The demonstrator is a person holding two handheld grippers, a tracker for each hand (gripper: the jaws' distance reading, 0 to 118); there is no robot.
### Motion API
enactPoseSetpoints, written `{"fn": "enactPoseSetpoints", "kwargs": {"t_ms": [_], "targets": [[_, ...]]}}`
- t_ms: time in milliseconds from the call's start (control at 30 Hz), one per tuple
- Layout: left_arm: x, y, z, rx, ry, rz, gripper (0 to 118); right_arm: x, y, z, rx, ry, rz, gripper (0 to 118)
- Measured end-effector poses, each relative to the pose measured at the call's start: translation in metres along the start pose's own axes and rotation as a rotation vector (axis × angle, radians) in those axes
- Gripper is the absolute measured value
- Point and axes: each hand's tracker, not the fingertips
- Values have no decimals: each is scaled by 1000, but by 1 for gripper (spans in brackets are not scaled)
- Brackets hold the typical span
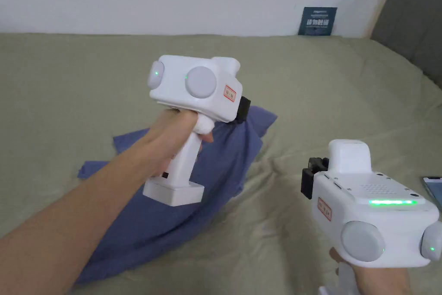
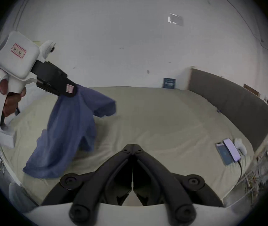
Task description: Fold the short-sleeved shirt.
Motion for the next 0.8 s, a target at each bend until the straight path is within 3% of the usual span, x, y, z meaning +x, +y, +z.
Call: {"fn": "enactPoseSetpoints", "kwargs": {"t_ms": [200,400,433,467,500,533,600,733,800], "targets": [[8,-47,-116,-211,-14,61,0,24,-24,-24,-64,-34,-21,0],[-5,-64,-150,-275,11,64,1,28,-35,-33,-99,-38,-33,1],[-7,-62,-147,-264,-1,69,10,28,-35,-33,-99,-40,-32,0],[-9,-59,-140,-233,-12,75,47,28,-34,-32,-97,-40,-34,1],[-9,-60,-128,-202,-3,67,92,27,-31,-31,-94,-38,-40,1],[-11,-61,-120,-197,7,65,118,25,-30,-29,-89,-35,-47,1],[-13,-63,-82,-87,49,66,109,20,-25,-24,-71,-24,-48,0],[-27,-86,20,77,158,93,102,7,-18,-15,-31,13,-34,0],[-46,-111,79,201,246,108,66,-3,-18,-10,-3,40,-24,1]]}}
